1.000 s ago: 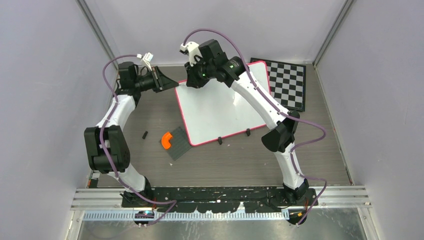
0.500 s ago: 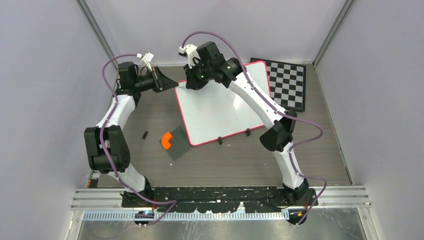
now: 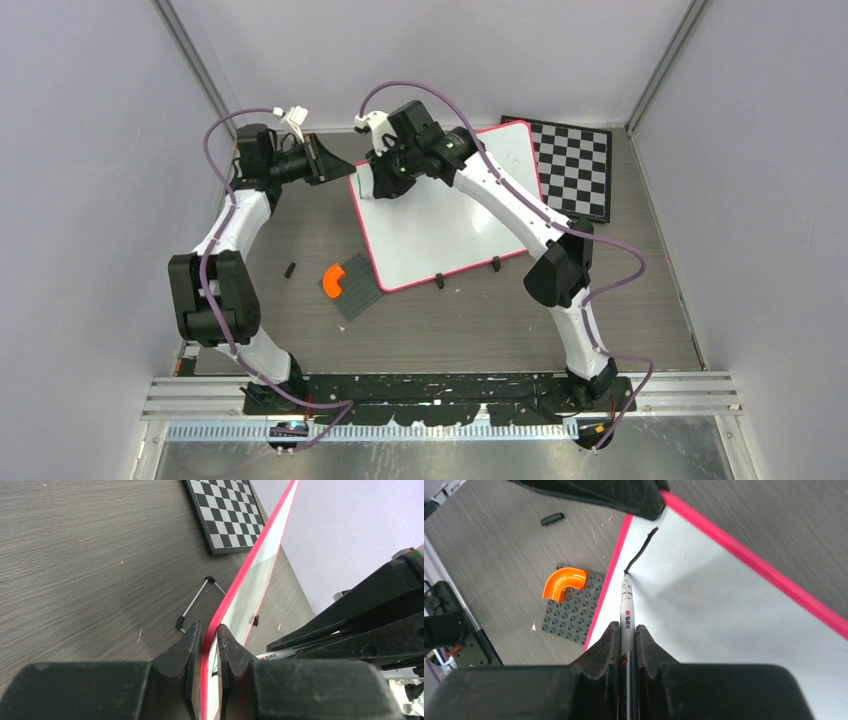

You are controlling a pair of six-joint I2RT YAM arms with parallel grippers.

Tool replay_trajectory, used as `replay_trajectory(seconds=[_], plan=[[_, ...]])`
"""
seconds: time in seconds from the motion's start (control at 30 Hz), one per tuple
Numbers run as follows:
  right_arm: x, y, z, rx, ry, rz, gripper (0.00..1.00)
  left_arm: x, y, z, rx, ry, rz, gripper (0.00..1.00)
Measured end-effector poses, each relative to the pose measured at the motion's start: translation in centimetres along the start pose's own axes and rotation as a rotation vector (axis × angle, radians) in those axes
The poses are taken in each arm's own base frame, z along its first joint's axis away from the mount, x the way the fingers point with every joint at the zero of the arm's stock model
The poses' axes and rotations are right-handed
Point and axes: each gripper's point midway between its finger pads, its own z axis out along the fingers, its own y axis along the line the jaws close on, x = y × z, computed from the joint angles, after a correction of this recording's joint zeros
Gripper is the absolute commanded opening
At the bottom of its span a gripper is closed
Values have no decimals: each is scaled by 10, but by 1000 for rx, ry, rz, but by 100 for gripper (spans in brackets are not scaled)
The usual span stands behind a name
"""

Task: Write a sentence on the whiteboard

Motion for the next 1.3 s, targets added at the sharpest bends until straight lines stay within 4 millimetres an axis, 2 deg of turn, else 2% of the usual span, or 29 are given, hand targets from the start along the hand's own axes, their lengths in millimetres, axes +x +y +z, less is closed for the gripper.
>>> replay_trajectory(seconds=[0.2,0.4,0.83,1.3], plan=[[13,5,2,-21,32,13,0,0,0,0,0,0,3,0],[12,6,-1,-22,27,11,0,0,-2,-1,2,-1,7,0],[-27,-2,-14,42,-92,-18,0,0,-9,-2,13,0,15,0],[-35,-11,-17,98,-117,-16,0,0,-8,-2,8,-2,18,0]])
